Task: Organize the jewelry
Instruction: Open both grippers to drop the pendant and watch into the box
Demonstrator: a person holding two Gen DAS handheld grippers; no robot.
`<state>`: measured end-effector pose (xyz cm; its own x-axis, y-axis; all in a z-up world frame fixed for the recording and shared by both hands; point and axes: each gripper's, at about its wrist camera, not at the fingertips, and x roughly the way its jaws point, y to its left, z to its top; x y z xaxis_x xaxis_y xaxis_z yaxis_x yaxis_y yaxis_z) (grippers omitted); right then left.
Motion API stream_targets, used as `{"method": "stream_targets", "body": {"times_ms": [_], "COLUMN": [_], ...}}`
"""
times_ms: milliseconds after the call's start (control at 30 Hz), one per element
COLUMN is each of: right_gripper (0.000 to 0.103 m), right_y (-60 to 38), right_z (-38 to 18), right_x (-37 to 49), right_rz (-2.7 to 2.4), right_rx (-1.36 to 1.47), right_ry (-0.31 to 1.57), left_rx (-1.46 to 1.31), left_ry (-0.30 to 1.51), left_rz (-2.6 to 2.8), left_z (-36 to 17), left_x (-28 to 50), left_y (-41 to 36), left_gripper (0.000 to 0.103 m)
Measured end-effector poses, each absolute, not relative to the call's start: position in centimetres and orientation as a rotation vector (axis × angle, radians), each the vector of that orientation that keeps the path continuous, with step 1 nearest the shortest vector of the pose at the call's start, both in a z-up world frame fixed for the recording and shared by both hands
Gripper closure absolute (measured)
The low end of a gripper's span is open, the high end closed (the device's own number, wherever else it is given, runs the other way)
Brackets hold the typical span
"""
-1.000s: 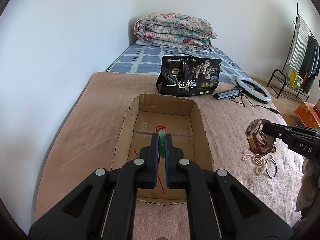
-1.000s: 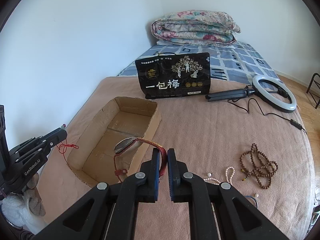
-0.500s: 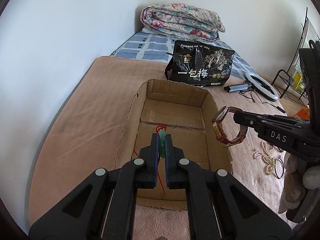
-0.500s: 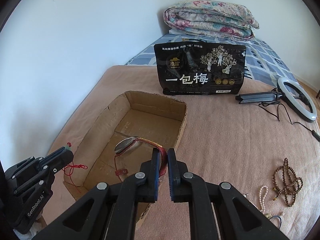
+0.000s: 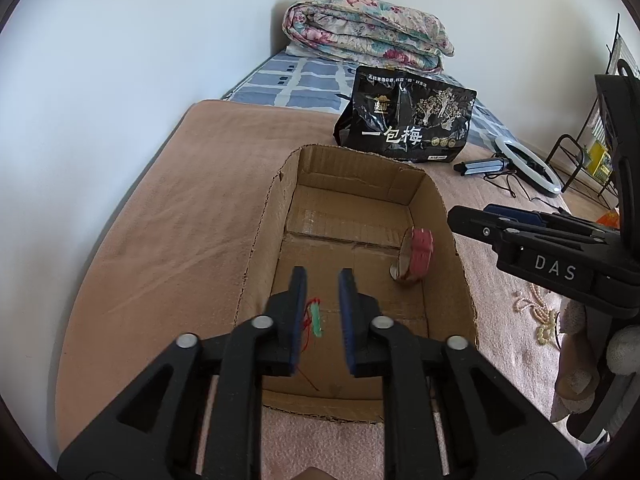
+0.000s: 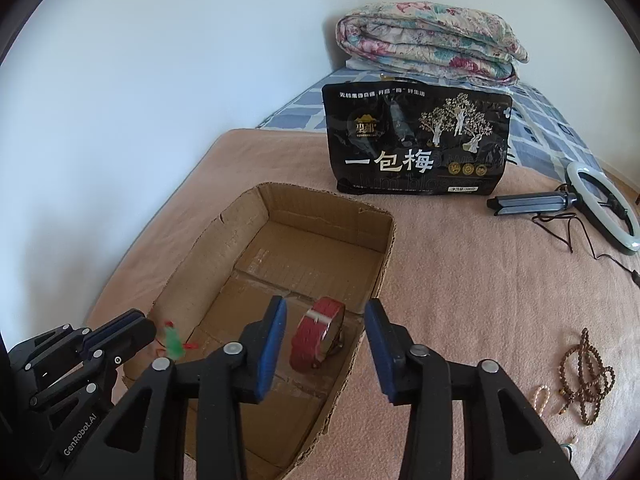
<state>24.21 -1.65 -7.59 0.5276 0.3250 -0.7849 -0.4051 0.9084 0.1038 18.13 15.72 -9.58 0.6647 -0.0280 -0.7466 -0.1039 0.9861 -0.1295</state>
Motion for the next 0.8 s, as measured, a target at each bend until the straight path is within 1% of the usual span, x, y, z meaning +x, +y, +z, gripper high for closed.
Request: {"method": "stream_targets", "body": {"times_ms": [33, 67, 133, 533, 600, 800], "right_gripper": [0.041, 0.038, 0.03, 0.007, 0.004, 0.004], "right_y": [-1.7, -1.9, -2.2, -4.9, -5.6, -8.3], "right_z": [-7.4, -7.2, -6.8, -5.3, -4.7, -3.0], "right_x": [24.2, 24.2, 24.1, 23.0, 22.6, 21.4], "right_rz": [0.427, 0.417, 0.406, 0.34, 0.325, 0.314], "right_rx": [-0.098, -0.098, -0.093, -0.088, -0.091, -0.081], "right_ry": [0.908, 0.9, 0.889, 0.836, 0.824, 0.803], "left_rx": [-0.17, -0.172, -0.166, -0.159, -0.153, -0.129], "left_ry": [0.842, 0.831, 0.822, 0.812, 0.81, 0.777], "left_rz": [0.056, 0.07, 0.074, 0.09, 0.094, 0.068], "left_z": [-9.5, -9.5, -9.3, -8.6, -8.3, -6.9], "left_x": [18.1, 17.9, 17.7, 17.2, 17.0, 16.2], "left_y": [15.8, 15.9, 15.9, 15.6, 15.3, 13.7], "left_gripper": [0.035, 0.031, 0.031, 0.031, 0.031, 0.031]}}
